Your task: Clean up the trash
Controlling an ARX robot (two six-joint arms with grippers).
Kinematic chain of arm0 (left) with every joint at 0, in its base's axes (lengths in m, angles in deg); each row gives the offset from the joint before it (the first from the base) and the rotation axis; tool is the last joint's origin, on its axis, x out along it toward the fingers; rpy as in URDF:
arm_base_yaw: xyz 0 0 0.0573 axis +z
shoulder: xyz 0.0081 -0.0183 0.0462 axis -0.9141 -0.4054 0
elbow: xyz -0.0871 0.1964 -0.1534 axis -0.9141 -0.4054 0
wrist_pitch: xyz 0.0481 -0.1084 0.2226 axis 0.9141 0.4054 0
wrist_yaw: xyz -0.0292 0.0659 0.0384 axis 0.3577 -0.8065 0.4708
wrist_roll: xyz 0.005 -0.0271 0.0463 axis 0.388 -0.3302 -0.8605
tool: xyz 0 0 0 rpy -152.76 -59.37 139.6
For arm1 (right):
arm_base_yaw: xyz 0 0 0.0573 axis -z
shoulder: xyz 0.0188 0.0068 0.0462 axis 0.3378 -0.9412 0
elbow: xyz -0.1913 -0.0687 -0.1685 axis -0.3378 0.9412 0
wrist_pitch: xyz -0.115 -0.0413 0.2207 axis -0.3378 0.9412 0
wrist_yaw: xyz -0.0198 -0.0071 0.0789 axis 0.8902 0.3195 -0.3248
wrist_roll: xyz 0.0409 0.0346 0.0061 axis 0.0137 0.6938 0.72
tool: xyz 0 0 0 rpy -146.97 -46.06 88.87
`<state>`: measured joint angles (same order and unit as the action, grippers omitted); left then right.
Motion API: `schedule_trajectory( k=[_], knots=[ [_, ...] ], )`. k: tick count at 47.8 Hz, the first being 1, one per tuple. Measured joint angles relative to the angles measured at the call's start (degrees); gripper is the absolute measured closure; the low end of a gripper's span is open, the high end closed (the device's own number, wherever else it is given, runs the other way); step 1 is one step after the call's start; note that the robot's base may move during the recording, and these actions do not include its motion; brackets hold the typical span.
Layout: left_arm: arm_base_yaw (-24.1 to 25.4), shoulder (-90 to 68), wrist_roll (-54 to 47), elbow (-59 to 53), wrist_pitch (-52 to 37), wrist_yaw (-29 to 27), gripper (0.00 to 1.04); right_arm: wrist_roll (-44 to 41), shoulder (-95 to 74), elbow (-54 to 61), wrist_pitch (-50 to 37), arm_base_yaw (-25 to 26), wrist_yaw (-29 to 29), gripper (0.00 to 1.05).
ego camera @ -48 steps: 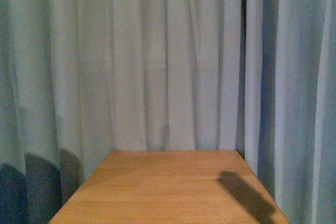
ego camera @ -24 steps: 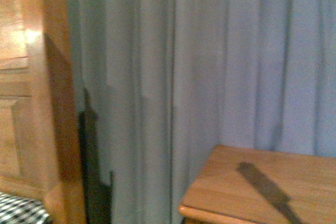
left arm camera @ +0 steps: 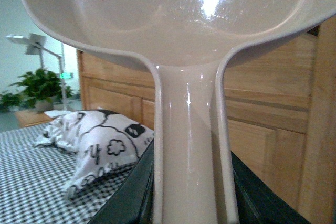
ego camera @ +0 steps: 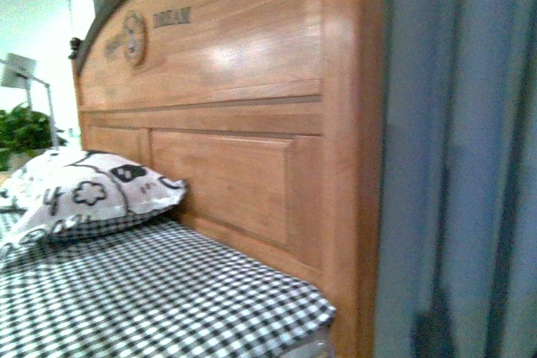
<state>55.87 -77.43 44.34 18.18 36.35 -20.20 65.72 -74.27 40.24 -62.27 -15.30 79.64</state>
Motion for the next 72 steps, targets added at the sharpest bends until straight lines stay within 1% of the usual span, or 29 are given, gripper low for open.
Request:
schedule_trajectory(
  k=[25, 31, 36, 37, 38, 39, 40, 42, 44, 45, 52, 57, 62, 72],
  knots=[
    [0.02, 0.04, 0.07, 0.00, 0.00, 0.02, 0.78, 0.00, -0.04, 0.02, 0.00, 0.02, 0.04, 0.85],
    [0.17, 0.39, 0.37, 0.00, 0.00, -0.94, 0.78, -0.17, -0.61, 0.24, 0.04, -0.11, -0.63, 0.85],
    [0.13, 0.22, 0.28, 0.00, 0.00, 0.20, 0.78, -0.15, -0.24, 0.24, 0.04, -0.09, -0.24, 0.85],
    [-0.04, -0.15, 1.25, 0.76, 3.06, -0.63, 0.78, -0.15, -0.15, 0.24, 0.04, -0.09, 0.00, 0.85],
    [0.04, -0.87, 2.67, 3.63, 11.45, -1.62, 0.78, -0.15, -0.11, 0.24, 0.04, 0.00, 0.13, 0.85],
    [0.52, -1.64, 3.78, 6.08, 17.27, -1.40, 0.78, -0.15, -0.07, 0.24, 0.04, 0.02, 0.26, 0.85],
    [1.25, -2.71, 4.07, 8.57, 22.67, -0.61, 0.78, -0.15, -0.04, 0.24, 0.04, 0.04, 0.31, 0.85],
    [4.50, -6.60, 4.13, 14.78, 35.76, 2.49, 0.78, -0.15, -0.04, 0.24, 0.04, 0.04, 0.17, 0.85],
    [7.34, -9.99, 2.67, 17.27, 42.38, 5.01, 0.78, -0.15, -0.02, 0.24, 0.04, 0.02, 0.00, 0.85],
    [8.44, -11.50, 1.70, 17.73, 43.91, 5.92, 0.78, -0.15, 0.02, 0.24, 0.04, 0.02, 0.02, 0.85],
    [13.99, -20.65, -6.25, 20.46, 44.98, 12.79, 0.78, -0.15, 0.07, 0.24, 0.02, 0.02, 0.00, 0.85],
    [17.05, -27.17, -16.87, 24.46, 47.54, 18.99, 0.78, -0.15, 0.07, 0.24, 0.02, 0.02, 0.02, 0.85],
    [18.93, -34.05, -25.59, 29.40, 49.68, 22.62, 0.78, -0.15, 0.07, 0.24, 0.02, 0.02, 0.02, 0.85],
    [20.65, -44.11, -36.26, 35.54, 53.96, 26.93, 0.78, -0.15, 0.07, 0.24, 0.02, 0.02, 0.02, 0.85]
  ],
)
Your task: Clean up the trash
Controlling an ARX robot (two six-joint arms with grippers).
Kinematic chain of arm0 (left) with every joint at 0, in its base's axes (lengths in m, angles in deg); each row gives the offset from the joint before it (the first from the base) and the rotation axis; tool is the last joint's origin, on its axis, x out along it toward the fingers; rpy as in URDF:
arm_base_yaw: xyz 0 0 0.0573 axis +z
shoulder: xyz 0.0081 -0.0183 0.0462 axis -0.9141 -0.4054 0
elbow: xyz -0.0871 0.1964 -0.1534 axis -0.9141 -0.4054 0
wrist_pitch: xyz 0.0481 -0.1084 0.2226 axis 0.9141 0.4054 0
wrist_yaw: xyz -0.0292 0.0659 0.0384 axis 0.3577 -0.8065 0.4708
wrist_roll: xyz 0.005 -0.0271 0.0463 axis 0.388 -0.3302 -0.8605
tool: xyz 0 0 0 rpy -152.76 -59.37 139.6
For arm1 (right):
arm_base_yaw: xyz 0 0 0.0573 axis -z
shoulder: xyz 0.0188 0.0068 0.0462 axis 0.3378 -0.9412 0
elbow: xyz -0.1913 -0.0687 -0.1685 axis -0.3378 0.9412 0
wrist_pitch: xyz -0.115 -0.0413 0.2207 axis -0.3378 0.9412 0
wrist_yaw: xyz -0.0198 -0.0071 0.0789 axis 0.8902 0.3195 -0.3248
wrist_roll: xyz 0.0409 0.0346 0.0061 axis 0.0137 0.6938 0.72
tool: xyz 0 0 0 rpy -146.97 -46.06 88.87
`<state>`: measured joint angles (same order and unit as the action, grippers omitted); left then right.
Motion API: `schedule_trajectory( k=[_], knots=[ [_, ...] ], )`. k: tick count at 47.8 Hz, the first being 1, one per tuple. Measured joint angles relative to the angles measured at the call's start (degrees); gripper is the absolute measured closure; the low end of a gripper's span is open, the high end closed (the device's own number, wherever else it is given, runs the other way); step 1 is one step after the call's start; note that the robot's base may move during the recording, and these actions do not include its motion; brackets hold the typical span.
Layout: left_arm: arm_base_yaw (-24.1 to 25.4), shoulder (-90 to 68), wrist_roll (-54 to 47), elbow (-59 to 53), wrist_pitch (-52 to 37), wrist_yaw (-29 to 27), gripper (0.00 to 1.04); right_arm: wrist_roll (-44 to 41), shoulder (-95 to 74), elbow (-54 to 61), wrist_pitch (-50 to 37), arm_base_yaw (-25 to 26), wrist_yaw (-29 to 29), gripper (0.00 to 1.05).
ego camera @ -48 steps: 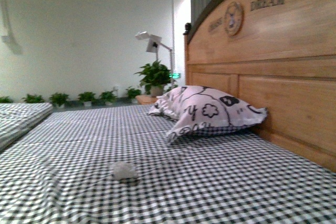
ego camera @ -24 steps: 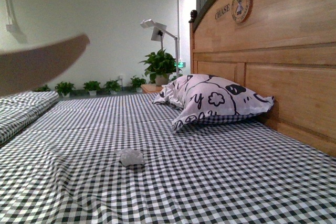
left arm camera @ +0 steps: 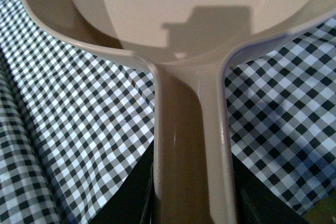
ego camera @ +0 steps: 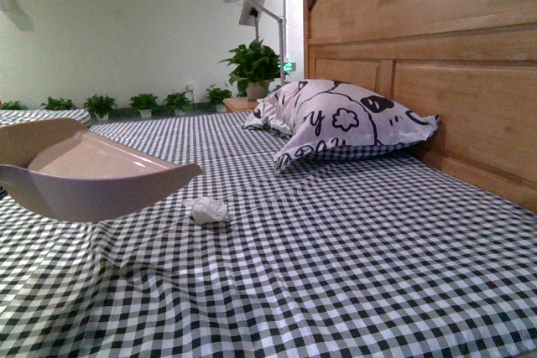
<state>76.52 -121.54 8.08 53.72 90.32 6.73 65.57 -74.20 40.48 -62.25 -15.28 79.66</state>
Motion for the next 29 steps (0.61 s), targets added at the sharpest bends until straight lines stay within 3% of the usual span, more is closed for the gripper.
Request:
schedule_trajectory(
  k=[12, 29],
  knots=[
    [0.48, -8.26, -7.39, 2.27, 1.62, 3.13, 0.78, 0.00, 0.00, 0.00, 0.00, 0.00, 0.00, 0.85],
    [0.50, -14.88, -8.02, 4.87, -0.83, 4.26, 0.78, 0.00, 0.00, 0.00, 0.00, 0.00, 0.00, 0.85]
  ],
)
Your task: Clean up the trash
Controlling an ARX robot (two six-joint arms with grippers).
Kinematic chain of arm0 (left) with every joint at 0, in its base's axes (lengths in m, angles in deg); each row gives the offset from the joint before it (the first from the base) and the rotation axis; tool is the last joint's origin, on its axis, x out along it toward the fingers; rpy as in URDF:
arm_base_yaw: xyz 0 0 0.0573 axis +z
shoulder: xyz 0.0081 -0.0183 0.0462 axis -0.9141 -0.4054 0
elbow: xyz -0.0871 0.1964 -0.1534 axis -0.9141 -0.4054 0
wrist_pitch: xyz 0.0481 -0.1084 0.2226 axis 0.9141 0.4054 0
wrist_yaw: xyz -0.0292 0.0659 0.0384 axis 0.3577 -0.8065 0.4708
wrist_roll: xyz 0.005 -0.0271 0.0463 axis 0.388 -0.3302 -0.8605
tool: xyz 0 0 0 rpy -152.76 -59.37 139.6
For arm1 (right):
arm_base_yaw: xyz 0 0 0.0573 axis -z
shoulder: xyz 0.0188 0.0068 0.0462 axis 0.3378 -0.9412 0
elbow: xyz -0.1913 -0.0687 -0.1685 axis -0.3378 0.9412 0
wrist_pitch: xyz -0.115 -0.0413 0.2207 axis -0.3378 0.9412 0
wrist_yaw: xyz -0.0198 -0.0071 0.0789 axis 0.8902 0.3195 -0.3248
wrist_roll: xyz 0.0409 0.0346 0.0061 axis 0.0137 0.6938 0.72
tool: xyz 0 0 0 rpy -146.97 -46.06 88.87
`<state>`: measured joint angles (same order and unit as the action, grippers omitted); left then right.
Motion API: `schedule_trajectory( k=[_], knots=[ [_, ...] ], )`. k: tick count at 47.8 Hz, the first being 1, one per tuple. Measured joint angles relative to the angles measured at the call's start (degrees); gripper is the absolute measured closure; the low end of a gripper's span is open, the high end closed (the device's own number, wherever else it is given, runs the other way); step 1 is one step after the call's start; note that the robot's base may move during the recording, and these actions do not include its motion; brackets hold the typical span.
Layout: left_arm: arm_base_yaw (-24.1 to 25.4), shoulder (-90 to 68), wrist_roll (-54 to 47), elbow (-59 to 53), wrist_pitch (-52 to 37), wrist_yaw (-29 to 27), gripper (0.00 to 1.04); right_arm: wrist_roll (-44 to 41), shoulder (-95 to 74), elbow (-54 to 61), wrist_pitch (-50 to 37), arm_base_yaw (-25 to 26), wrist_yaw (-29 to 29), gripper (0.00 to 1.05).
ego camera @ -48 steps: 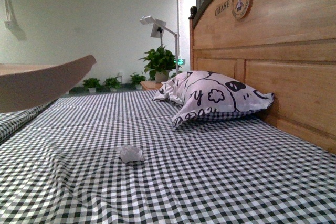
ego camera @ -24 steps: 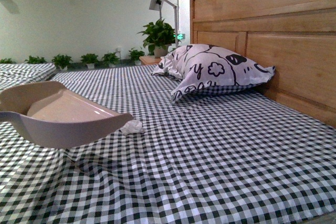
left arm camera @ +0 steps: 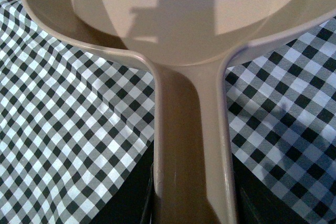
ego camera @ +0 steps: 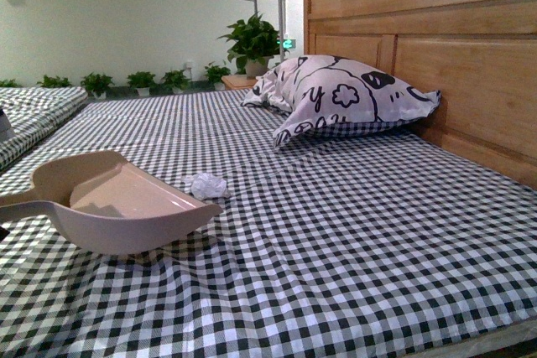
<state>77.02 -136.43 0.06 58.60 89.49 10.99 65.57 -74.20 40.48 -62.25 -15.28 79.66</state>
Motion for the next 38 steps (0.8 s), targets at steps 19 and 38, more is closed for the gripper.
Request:
schedule_trajectory(
  k=[19, 38],
  knots=[
    [0.13, -5.97, -0.83, 2.86, -1.07, 0.09, 0.78, 0.00, 0.00, 0.00, 0.00, 0.00, 0.00, 0.85],
    [-0.13, -8.22, -1.20, 4.02, 0.42, 0.33, 0.78, 0.00, 0.00, 0.00, 0.00, 0.00, 0.00, 0.85]
  ],
)
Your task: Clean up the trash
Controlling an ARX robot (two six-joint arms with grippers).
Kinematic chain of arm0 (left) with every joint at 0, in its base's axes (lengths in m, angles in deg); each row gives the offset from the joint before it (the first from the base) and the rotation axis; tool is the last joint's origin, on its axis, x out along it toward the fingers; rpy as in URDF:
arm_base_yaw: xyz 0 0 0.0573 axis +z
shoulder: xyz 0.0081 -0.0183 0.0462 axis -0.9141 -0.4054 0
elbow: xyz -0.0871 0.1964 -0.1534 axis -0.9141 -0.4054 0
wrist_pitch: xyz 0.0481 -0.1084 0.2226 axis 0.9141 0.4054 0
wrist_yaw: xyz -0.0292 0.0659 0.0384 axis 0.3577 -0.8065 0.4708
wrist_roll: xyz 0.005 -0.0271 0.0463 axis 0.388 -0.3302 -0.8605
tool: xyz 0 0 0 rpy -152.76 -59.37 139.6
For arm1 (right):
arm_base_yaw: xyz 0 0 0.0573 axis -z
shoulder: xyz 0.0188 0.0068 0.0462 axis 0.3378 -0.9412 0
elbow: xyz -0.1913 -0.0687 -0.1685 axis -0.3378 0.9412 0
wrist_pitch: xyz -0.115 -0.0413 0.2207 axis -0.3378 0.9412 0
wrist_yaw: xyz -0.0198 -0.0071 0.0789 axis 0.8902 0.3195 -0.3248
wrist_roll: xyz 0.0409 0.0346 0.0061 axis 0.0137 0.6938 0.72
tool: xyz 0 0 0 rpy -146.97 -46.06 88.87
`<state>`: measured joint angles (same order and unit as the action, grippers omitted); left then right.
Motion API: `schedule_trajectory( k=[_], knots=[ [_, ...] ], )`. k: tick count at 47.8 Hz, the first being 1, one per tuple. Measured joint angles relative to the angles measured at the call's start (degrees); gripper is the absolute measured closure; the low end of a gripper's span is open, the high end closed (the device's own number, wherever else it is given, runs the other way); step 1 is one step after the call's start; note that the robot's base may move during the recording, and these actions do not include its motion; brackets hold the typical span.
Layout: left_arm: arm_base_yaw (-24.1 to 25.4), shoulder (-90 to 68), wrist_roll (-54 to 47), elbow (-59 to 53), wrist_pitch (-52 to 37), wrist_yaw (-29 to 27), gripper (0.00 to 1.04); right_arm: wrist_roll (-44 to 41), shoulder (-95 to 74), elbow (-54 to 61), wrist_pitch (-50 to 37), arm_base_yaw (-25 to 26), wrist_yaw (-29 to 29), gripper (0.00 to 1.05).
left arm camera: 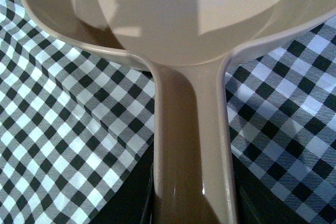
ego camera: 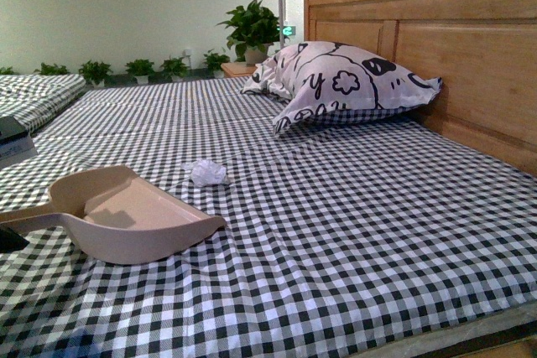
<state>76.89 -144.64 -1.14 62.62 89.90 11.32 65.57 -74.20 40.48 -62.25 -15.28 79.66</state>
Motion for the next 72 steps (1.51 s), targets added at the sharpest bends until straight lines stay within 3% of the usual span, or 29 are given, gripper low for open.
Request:
schedule_trajectory(
  k=[10, 12, 14, 18, 28, 40, 56, 72],
  knots=[
    [-0.09, 0.00, -0.09, 0.13, 0.00, -0.02, 0.78, 1.01, -0.52, -0.57, 2.14, -0.07, 0.83, 0.85],
    [-0.09, 0.00, -0.11, 0.13, 0.00, -0.02, 0.78, 6.36, -3.15, -5.88, 16.55, 0.50, 3.21, 0.85],
    [-0.09, 0.00, -0.13, 0.13, 0.00, -0.04, 0.78, 10.73, -7.50, -12.50, 29.81, 2.73, 0.98, 0.85],
    [-0.20, -0.02, -0.15, 0.17, 0.00, 0.09, 0.78, 14.78, -15.02, -18.16, 39.52, 6.27, -4.92, 0.86],
    [-0.20, -0.02, -0.22, 0.20, 0.00, 0.07, 0.78, 16.11, -39.52, -29.29, 31.89, 11.98, -15.96, 0.86],
    [-0.20, -0.09, -0.31, 0.20, 0.00, 0.07, 0.78, 14.19, -68.67, -52.33, 30.47, 11.76, -23.80, 0.86],
    [-0.20, -0.09, -0.31, 0.20, 0.00, 0.07, 0.78, 16.41, -90.75, -75.45, 36.24, 9.62, -25.31, 0.86],
    [-0.20, -0.09, -0.31, 0.20, 0.00, 0.07, 0.78, 18.23, -108.26, -101.31, 47.78, 5.97, -28.33, 0.86]
  ],
)
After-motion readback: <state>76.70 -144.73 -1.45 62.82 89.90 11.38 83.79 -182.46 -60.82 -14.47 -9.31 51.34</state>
